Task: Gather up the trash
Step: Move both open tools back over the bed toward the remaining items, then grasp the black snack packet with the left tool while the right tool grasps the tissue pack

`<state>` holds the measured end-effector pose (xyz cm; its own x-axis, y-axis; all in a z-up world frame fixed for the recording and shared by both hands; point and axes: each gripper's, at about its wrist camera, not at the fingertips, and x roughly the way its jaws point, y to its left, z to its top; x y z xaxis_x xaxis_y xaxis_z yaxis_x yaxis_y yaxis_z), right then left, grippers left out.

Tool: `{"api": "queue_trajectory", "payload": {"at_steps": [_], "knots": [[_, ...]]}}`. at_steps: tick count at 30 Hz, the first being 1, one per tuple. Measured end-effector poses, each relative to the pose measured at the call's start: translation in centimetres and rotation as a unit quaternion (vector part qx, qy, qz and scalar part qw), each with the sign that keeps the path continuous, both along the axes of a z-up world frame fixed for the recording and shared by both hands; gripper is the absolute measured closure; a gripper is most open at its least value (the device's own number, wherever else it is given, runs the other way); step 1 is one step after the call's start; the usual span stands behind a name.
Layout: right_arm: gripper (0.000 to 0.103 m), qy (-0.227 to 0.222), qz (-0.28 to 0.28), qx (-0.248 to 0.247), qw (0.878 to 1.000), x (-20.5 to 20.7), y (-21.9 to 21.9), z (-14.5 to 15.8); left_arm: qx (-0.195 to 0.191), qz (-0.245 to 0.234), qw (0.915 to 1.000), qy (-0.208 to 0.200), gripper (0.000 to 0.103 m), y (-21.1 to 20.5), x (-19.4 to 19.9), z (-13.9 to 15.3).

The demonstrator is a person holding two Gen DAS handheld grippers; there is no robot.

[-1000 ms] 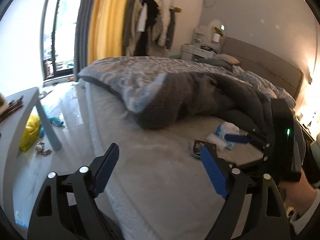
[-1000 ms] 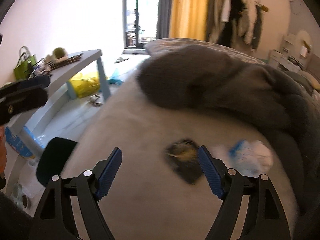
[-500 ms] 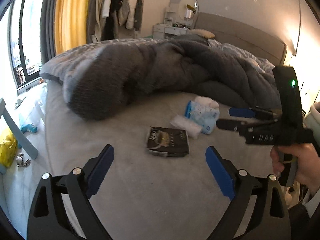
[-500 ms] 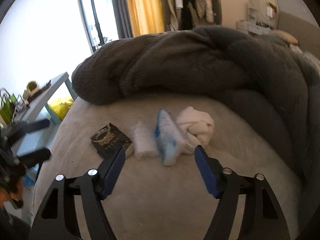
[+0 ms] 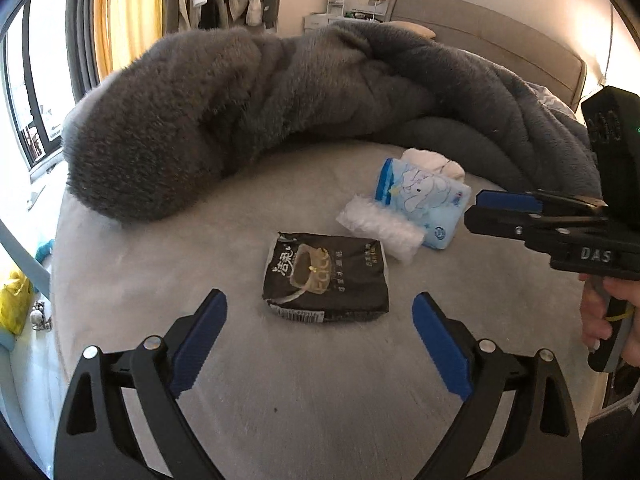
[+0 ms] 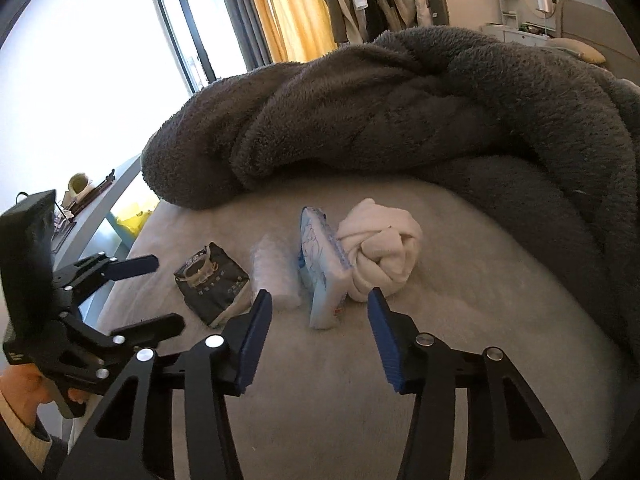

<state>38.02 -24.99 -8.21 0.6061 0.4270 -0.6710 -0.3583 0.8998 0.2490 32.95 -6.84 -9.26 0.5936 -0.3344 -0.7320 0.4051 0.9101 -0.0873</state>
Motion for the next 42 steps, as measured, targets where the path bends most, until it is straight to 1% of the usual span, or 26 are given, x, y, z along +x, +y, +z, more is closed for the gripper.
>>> {"api": "queue_trajectory", "payload": {"at_steps": [6,10,12,14,18,20,21,22,24,26,32,38,40,42], "knots": [[0.052,-0.001,-0.003,0.000,1.000,0.5,-0.2,-0.2,0.013,-0.014,0.9997,0.017,0.007,-1.5,1.0,-1.5],[0.052,-0.004,0.004,-0.001,1.000,0.7,-0.1,-0.3,0.016,-0.012,0.9995,0.025,0.008,-1.9,1.5,-2.2],[0.055,-0.006,0.007,-0.005,1.000,0.8,0.1,-0.2,0.017,-0.009,0.9995,0.026,0.009,-2.1,1.8,-2.3],[0.056,-0.005,0.006,-0.004,1.000,1.0,0.1,-0.3,0.019,-0.004,0.9994,0.029,0.017,-2.2,2.1,-2.5],[0.062,0.001,0.005,-0.001,1.000,1.5,0.2,-0.6,0.015,0.000,0.9993,0.034,0.021,-2.1,2.3,-2.9],[0.064,0.002,0.004,-0.002,1.000,1.7,0.4,-0.7,0.011,0.000,0.9994,0.034,0.027,-2.0,2.2,-2.9],[0.065,0.002,0.004,-0.003,1.000,1.7,0.5,-0.7,0.009,0.002,0.9994,0.034,0.029,-1.8,2.2,-2.9],[0.065,0.002,0.004,-0.003,1.000,1.8,0.5,-0.8,0.002,0.004,0.9994,0.035,0.030,-1.6,2.2,-2.9],[0.070,0.002,0.003,-0.003,1.000,2.0,0.7,-0.8,-0.011,0.007,0.9992,0.037,0.031,-0.9,2.2,-2.6],[0.073,0.001,0.000,-0.004,1.000,2.1,0.9,-0.7,-0.027,0.011,0.9989,0.038,0.031,-0.2,2.0,-2.3],[0.075,0.001,0.001,-0.009,1.000,2.4,1.7,-0.8,-0.074,0.037,0.9957,0.042,0.032,2.4,1.8,-1.4],[0.081,0.005,0.003,-0.020,1.000,2.6,2.9,-1.1,-0.094,0.061,0.9933,0.029,0.032,4.6,1.3,0.1],[0.084,0.005,-0.004,-0.034,0.999,2.7,3.1,-1.0,-0.103,0.067,0.9920,0.028,0.032,5.3,1.3,0.5],[0.089,0.007,-0.012,-0.044,0.999,2.9,3.3,-1.1,-0.109,0.075,0.9908,0.026,0.032,6.3,1.1,0.8]]}}
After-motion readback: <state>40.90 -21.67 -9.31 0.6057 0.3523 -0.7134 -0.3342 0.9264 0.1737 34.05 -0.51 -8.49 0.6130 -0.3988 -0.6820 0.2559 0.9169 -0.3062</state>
